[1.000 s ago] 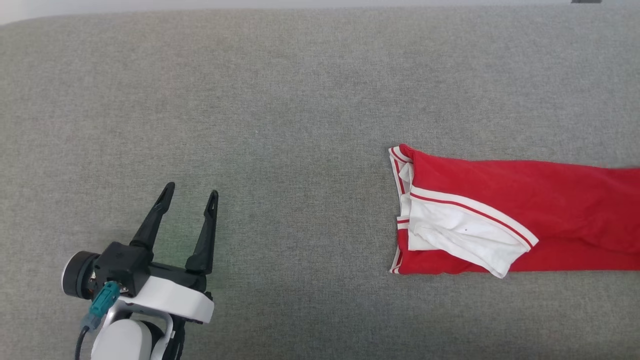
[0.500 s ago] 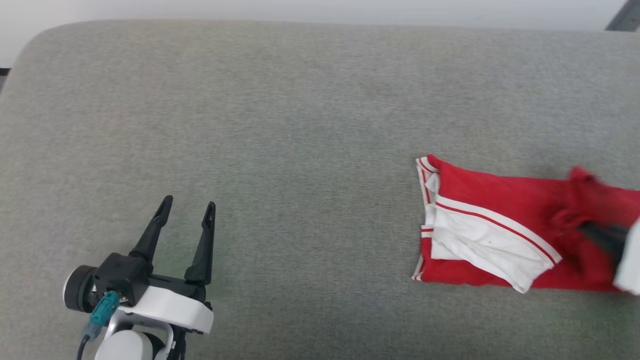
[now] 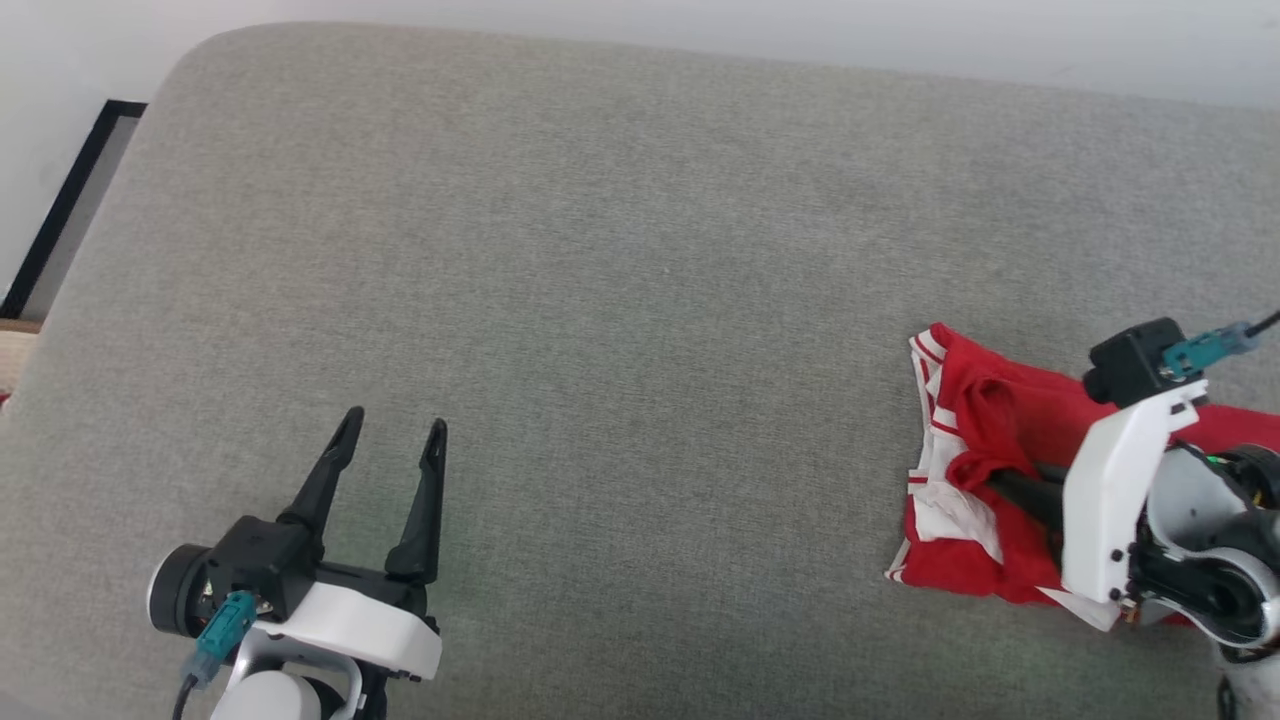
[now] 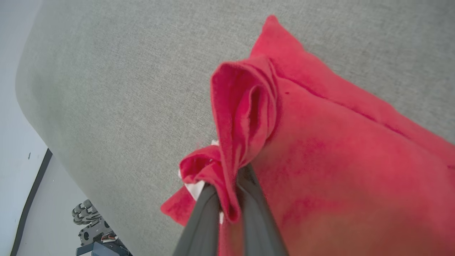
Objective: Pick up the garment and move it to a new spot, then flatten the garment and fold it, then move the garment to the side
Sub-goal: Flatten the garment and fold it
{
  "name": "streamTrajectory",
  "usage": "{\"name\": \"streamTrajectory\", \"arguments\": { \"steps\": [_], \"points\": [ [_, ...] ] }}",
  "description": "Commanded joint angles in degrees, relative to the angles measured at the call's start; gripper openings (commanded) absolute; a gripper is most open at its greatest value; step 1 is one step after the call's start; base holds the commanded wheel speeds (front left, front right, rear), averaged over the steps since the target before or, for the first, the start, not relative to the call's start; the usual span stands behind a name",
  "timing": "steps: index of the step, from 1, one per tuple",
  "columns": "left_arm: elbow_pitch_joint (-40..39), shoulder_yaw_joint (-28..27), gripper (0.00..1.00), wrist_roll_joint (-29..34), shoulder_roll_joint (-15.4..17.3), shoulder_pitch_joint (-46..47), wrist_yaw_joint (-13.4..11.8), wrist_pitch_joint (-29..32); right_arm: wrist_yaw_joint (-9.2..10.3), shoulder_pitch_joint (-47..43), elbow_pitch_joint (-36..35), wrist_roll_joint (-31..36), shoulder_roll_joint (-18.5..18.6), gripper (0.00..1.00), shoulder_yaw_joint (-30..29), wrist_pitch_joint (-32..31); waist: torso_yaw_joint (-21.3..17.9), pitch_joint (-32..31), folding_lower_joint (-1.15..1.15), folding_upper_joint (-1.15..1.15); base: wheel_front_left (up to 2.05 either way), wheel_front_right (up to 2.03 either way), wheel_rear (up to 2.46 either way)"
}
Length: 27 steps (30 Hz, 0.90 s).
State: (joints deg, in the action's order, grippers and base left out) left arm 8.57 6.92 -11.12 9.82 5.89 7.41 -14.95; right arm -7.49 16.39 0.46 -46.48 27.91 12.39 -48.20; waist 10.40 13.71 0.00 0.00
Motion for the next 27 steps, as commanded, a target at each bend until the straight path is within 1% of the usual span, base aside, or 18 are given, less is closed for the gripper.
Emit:
{"name": "streamTrajectory", "arguments": {
  "steps": [1, 5, 13, 14, 15, 16, 17, 27],
  "points": [
    [0.03, 0.12, 1.0, -0.53, 0.05, -0.19, 0.07, -0.32, 0.01, 0.67, 0.51, 0.19, -0.4, 0.0, 0.4, 0.69, 0.32, -0.06, 0.0, 0.0, 0.0, 0.0, 0.0],
    [0.2, 0.11, 1.0, -0.4, -0.16, -0.48, 0.07, -0.32, 0.01, 1.84, 2.8, -0.3, -0.67, 0.0, 2.66, 2.19, 0.86, -0.3, 0.0, 0.0, 0.0, 0.0, 0.0],
    [0.28, -0.45, 1.0, -0.71, -0.2, -0.76, 0.07, -0.32, 0.01, 3.08, 5.54, -0.82, 0.54, 0.0, 5.76, 4.19, 0.52, -0.39, 0.0, 0.0, 0.0, 0.0, 0.0],
    [0.22, -0.54, 1.0, -0.71, -0.2, -0.71, 0.07, -0.32, 0.01, 3.25, 5.72, -0.77, 0.7, 0.11, 5.91, 4.81, 0.37, -0.37, 0.0, 0.0, 0.0, 0.0, 0.0],
    [0.18, -0.68, 1.0, -0.75, -0.19, -0.7, 0.07, -0.32, 0.01, 3.45, 5.92, -0.87, 0.79, 0.11, 6.26, 5.07, 0.15, -0.38, 0.0, 0.0, 0.0, 0.0, 0.0],
    [0.17, -0.78, 1.0, -0.78, -0.15, -0.72, 0.07, -0.32, 0.01, 3.62, 6.07, -1.13, 0.92, 0.92, 6.61, 5.4, -0.08, -0.4, 0.0, 0.0, 0.0, 0.0, 0.0],
    [0.19, -0.86, 1.0, -0.79, -0.11, -0.72, 0.07, -0.32, 0.01, 3.77, 6.19, -1.24, 1.07, 1.0, 6.68, 5.81, -0.29, -0.43, 0.0, 0.0, 0.0, 0.0, 0.0],
    [0.54, -1.37, 1.0, -1.22, 0.62, -1.19, 0.07, -0.31, 0.01, 4.37, 6.51, -3.09, 2.76, 1.0, 8.03, 10.11, -3.14, -1.63, 0.0, 0.0, 0.0, 0.0, 0.0]
  ]
}}
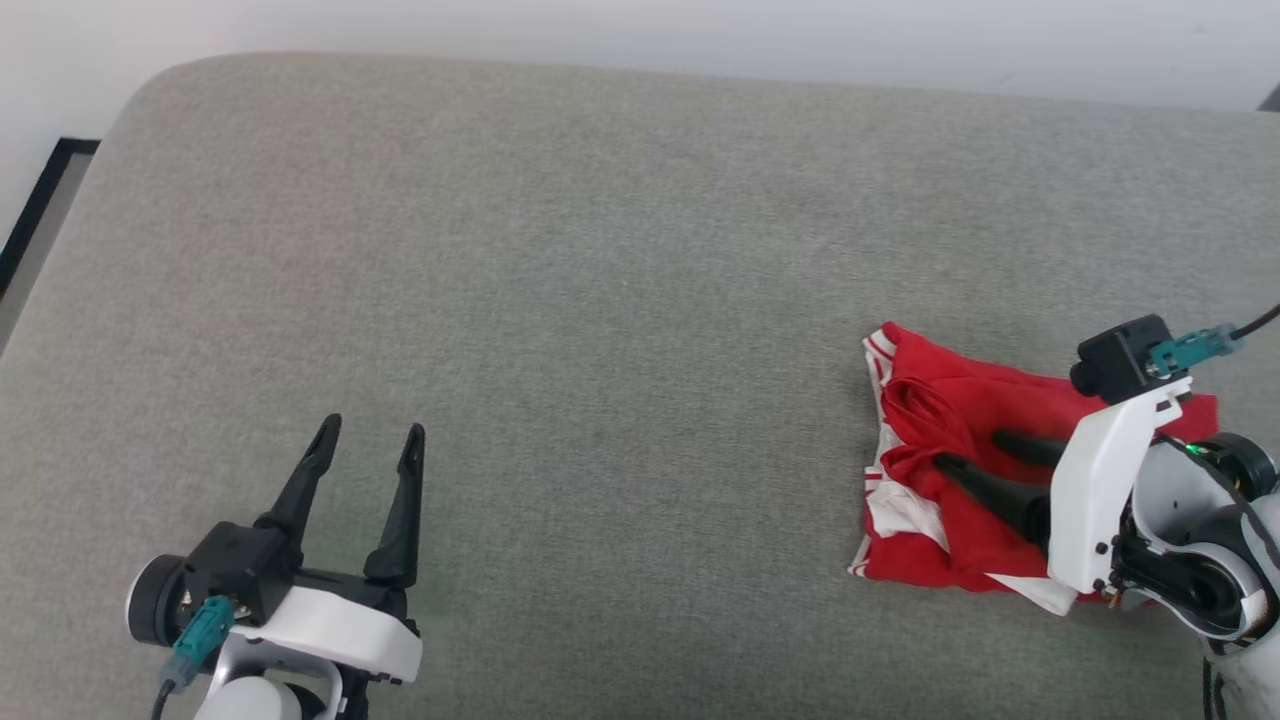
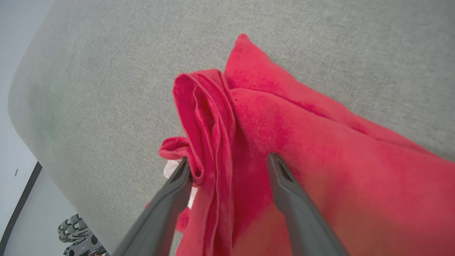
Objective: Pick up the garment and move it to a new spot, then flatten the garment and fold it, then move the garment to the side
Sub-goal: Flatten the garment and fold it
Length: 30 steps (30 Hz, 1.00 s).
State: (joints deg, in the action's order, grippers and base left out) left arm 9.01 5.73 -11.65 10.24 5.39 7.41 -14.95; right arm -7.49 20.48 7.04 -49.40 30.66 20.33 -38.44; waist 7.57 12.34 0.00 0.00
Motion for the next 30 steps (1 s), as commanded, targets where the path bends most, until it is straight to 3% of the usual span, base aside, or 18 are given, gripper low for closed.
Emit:
{"name": "streamTrajectory", "arguments": {
  "steps": [1, 8, 14, 26, 30],
  "points": [
    [0.12, -0.27, 1.0, -0.72, 0.19, -0.76, 0.07, -0.32, 0.01, 0.32, -0.11, -0.38, 0.3, 1.0, 0.25, 1.01, -0.62, -0.43, 0.0, 0.0, 0.0, 0.0, 0.0],
    [0.53, -0.81, 1.0, -1.43, 0.14, -1.33, 0.07, -0.32, 0.01, 0.3, 0.22, -2.58, 2.82, 1.0, 1.43, 9.22, -3.18, -2.17, 0.0, 0.0, 0.0, 0.0, 0.0],
    [3.17, -2.71, 1.0, -2.76, -0.32, -2.58, 0.07, -0.32, 0.01, -1.16, 3.84, -1.95, 6.13, 1.0, 3.84, 24.22, -5.8, -4.66, 0.0, 0.0, 0.0, 0.0, 0.0],
    [3.77, -4.9, 1.0, -3.05, -0.26, -5.81, 0.07, -0.32, 0.01, -5.37, 12.11, -0.04, 7.25, 1.0, 3.77, 47.16, -7.05, -9.2, 0.0, 0.0, 0.0, 0.0, 0.0],
    [2.74, -6.17, 1.0, -3.2, -0.83, -8.17, 0.08, -0.32, 0.01, -7.31, 13.41, 1.38, 7.15, 1.0, 2.36, 51.9, -6.91, -11.03, 0.0, 0.0, 0.0, 0.0, 0.0]
  ]
}}
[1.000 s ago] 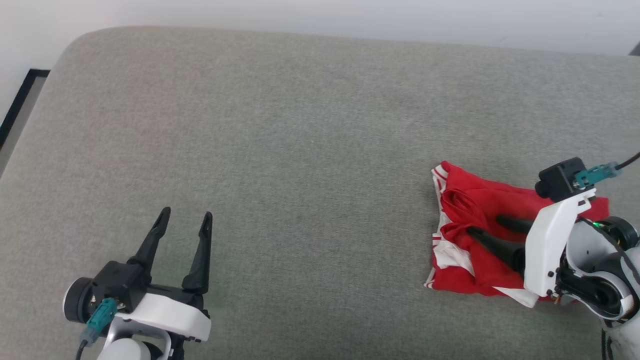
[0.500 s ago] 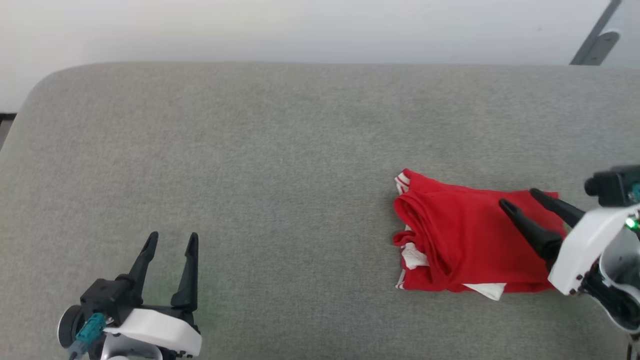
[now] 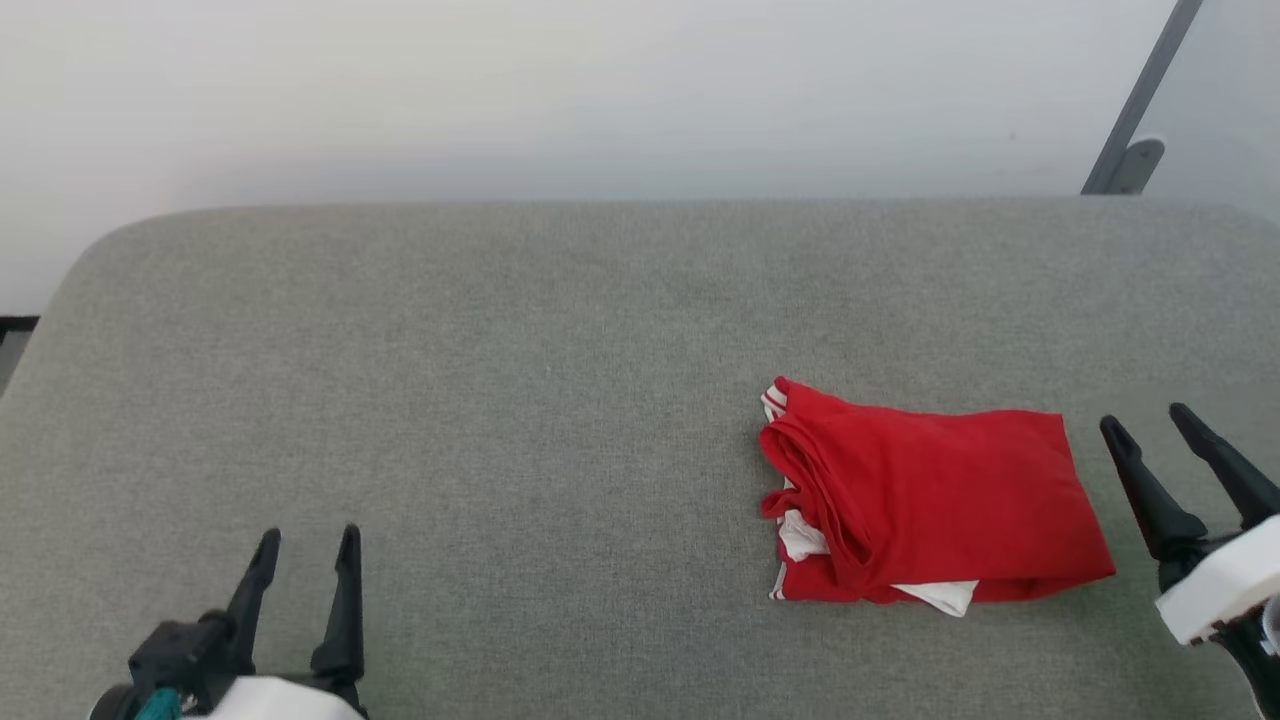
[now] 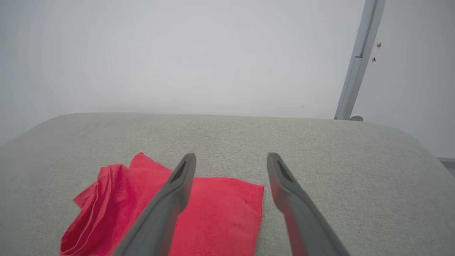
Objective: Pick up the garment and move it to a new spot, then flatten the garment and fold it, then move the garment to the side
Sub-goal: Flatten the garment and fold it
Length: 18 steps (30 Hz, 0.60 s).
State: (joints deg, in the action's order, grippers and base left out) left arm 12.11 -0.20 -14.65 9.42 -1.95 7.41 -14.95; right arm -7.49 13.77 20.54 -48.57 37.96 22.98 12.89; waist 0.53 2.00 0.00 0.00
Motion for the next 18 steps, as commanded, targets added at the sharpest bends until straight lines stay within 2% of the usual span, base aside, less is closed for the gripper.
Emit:
{"name": "streamTrajectory", "arguments": {
  "steps": [1, 6, 18],
  "points": [
    [-0.58, -0.42, 1.0, -0.23, -0.07, -1.35, 0.08, -0.32, 0.01, -1.12, -0.06, 1.11, -0.21, 1.0, -0.78, 1.14, 0.19, -1.07, 0.0, 0.0, 0.0, 0.0, 0.0],
    [-2.12, -1.23, 1.0, -0.01, -0.1, -3.76, 0.08, -0.32, 0.01, -3.92, -1.48, 4.56, -1.22, 1.0, -4.73, 2.33, 0.5, -2.06, 0.0, 0.0, 0.0, 0.0, 0.0],
    [-7.27, -2.24, 1.0, 0.1, -1.02, -8.68, 0.08, -0.32, 0.01, -14.86, -10.44, 10.3, -4.36, 1.0, -15.08, 2.3, 1.04, -3.1, 0.0, 0.0, 0.0, 0.0, 0.0]
  ]
}}
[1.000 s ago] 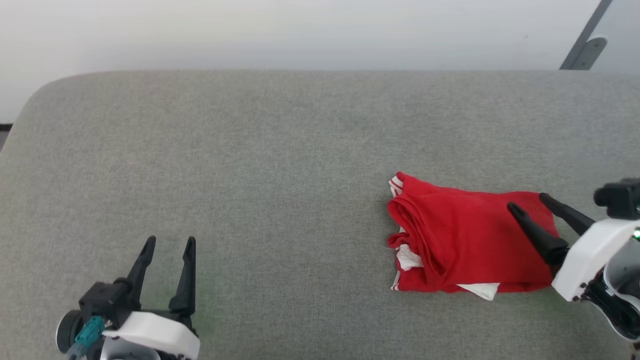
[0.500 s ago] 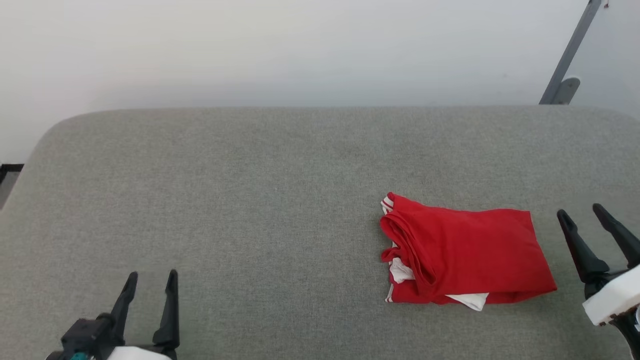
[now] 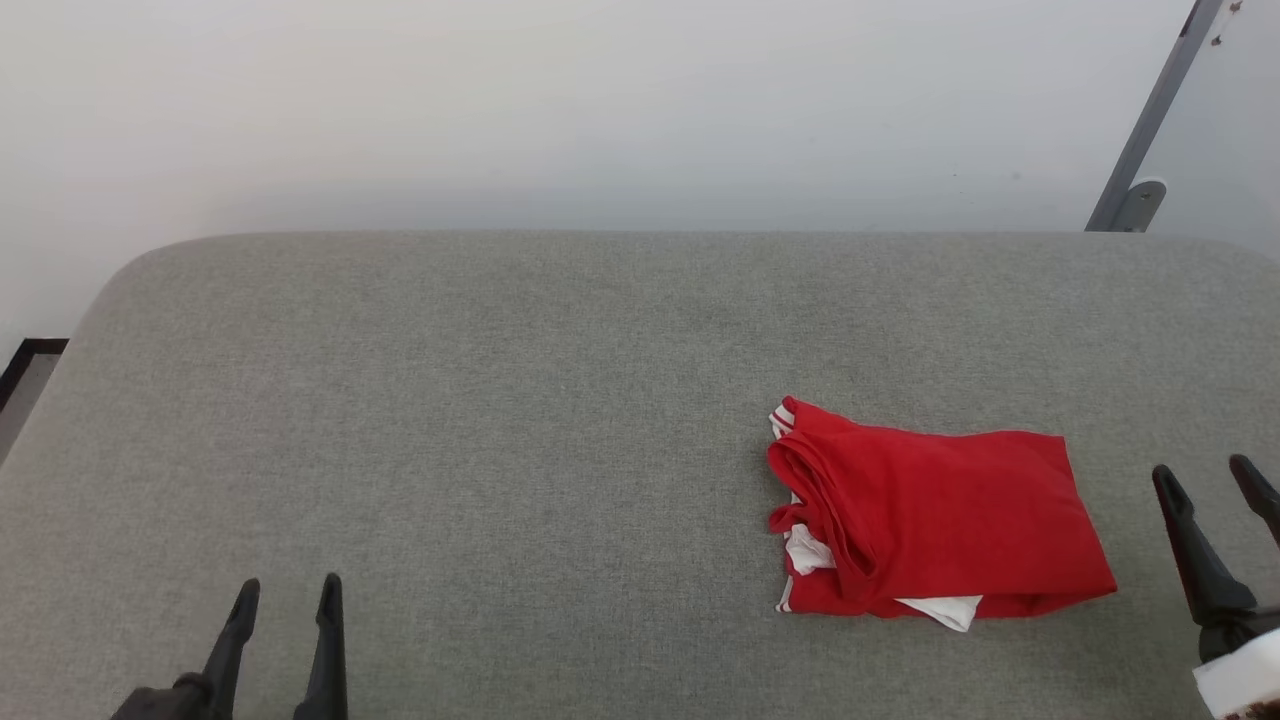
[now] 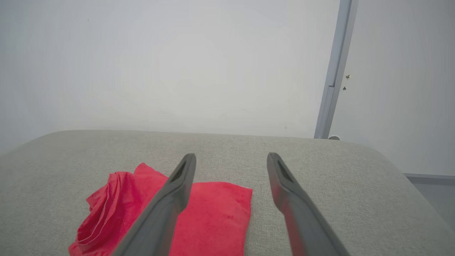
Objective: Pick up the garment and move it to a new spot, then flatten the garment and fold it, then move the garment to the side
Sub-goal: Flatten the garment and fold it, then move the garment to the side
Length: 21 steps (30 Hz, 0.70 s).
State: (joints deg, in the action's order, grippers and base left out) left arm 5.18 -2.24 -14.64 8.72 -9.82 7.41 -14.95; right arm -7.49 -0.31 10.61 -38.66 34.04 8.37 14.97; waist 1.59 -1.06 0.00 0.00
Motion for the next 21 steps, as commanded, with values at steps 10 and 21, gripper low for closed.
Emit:
{"name": "streamTrajectory", "arguments": {
  "steps": [10, 21],
  "points": [
    [-1.45, 0.78, 1.0, 0.15, -1.0, -1.51, 0.08, -0.32, 0.01, -5.39, -3.73, 1.07, -2.32, 1.0, -4.15, 0.23, 0.13, -0.04, 0.0, 0.0, 0.0, 0.0, 0.0],
    [-0.67, 1.34, 1.0, 0.76, -0.4, -0.95, 0.08, -0.32, 0.01, -5.36, -4.11, 0.59, -2.23, 1.0, -3.75, 0.19, 0.52, 0.23, 0.0, 0.0, 0.0, 0.0, 0.0]
  ]
}}
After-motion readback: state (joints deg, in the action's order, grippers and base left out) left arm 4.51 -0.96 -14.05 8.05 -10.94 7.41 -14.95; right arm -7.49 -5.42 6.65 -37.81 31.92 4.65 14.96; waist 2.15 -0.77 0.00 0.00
